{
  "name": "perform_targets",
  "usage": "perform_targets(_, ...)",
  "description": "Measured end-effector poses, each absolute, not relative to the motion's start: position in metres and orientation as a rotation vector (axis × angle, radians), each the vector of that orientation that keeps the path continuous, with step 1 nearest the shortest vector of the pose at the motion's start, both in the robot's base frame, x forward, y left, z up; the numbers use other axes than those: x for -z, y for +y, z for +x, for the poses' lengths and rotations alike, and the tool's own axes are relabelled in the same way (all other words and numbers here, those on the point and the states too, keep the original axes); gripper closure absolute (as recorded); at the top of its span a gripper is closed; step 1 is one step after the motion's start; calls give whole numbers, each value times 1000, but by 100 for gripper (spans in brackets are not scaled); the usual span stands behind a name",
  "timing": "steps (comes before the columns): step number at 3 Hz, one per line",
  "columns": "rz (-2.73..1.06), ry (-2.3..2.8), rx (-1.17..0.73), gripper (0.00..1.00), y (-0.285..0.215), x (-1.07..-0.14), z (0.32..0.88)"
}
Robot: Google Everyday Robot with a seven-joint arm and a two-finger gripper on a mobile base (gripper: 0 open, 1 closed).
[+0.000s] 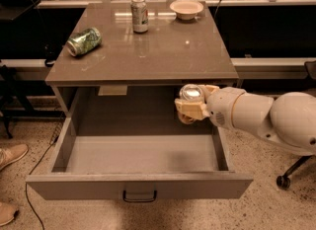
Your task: Pick orange can from top drawer and place on counter
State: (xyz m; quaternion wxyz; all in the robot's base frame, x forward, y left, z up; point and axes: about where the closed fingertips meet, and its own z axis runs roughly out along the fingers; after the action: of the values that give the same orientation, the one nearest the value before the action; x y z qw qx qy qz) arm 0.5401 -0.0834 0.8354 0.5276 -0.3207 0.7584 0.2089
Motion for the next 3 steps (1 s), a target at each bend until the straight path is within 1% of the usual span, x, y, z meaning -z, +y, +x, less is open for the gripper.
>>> perform_targets(1, -732, 1739, -482, 100, -92, -863, 547)
perform_targets(2, -761, 1608, -444, 100, -103, -928, 560)
perform_targets(3, -864, 1540, -450, 100, -103, -986, 575)
